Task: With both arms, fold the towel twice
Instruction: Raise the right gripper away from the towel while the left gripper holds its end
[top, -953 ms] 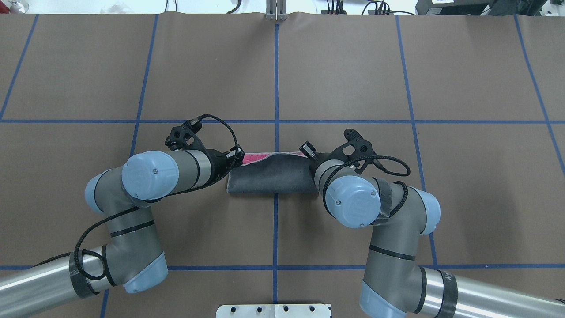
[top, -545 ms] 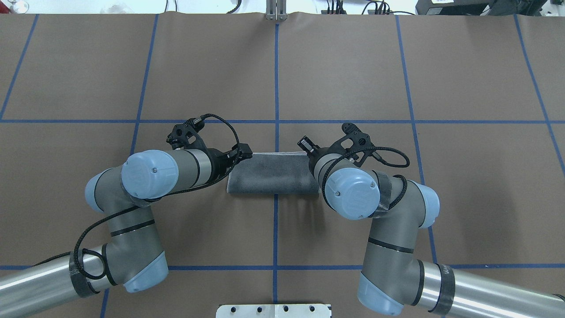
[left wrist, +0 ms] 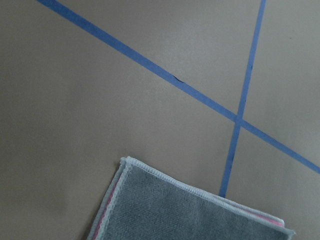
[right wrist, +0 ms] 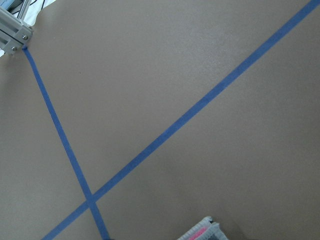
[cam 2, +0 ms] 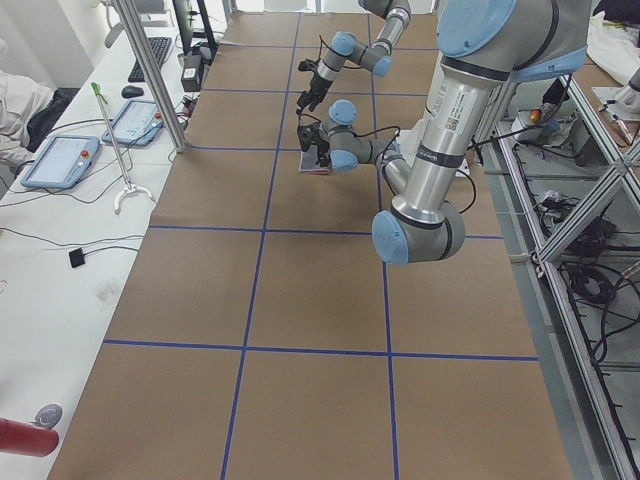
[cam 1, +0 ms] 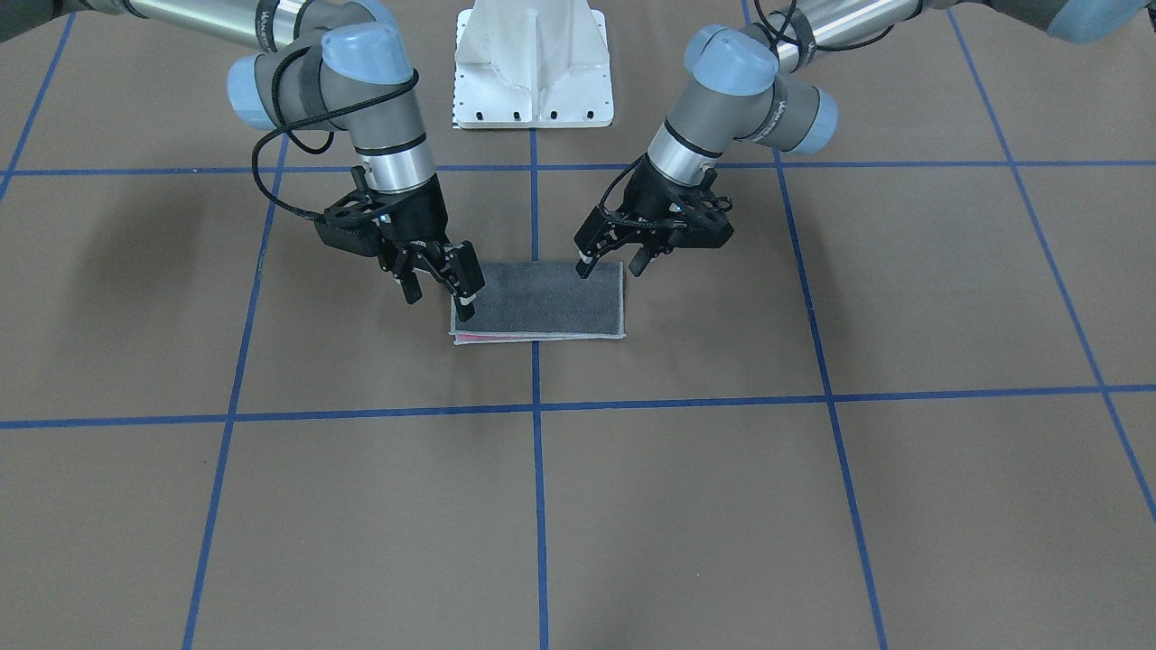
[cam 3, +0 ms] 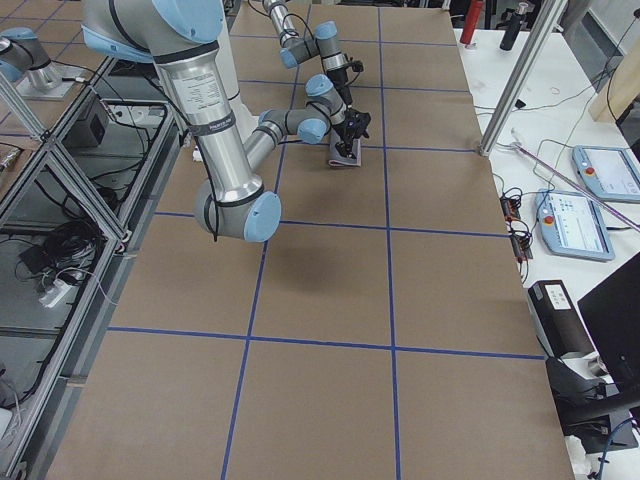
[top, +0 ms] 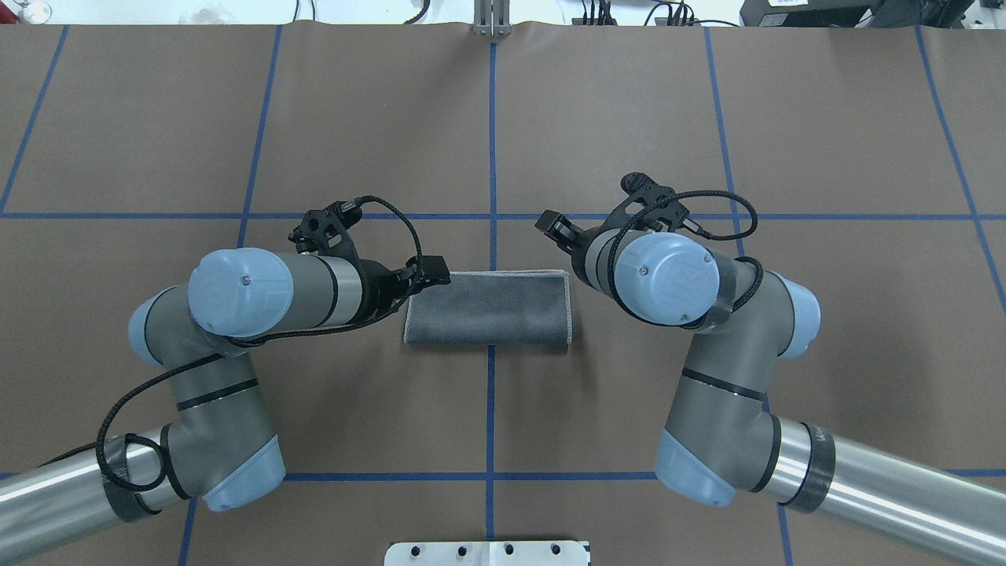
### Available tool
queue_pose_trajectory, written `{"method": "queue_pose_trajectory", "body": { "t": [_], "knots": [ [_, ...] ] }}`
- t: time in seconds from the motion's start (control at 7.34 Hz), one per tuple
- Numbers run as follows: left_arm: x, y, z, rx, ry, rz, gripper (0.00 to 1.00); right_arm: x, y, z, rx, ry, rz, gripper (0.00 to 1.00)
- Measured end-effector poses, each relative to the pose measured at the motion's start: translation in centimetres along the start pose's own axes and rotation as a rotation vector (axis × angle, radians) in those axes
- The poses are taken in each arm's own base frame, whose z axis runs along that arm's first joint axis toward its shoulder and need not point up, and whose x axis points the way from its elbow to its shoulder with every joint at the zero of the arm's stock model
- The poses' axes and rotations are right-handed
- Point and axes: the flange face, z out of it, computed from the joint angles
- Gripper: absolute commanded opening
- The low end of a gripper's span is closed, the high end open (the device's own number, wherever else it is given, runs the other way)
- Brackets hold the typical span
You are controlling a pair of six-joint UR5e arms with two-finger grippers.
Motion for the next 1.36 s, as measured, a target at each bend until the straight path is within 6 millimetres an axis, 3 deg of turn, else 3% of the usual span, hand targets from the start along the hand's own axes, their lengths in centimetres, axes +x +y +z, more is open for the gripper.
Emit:
{"method": "queue_pose_trajectory", "body": {
  "t": [0.27,0.54,0.95,1.36],
  "knots": [
    [-1.3,0.1,-0.8,-0.026,-0.006,0.010,1.00,1.9,-5.6,-0.7,-0.077,0.040,-0.160,1.00],
    [-2.3,0.7,-0.4,-0.026,-0.022,-0.028,0.99,5.4,-12.4,-1.3,-0.147,0.080,-0.340,1.00],
    [-3.5,1.6,1.4,-0.003,-0.052,-0.066,0.79,12.8,-23.7,-3.2,-0.230,0.112,-0.602,1.00],
    [-3.8,2.2,2.8,0.006,-0.068,-0.106,0.70,20.6,-34.8,-5.1,-0.274,0.124,-0.758,1.00]
  ]
}}
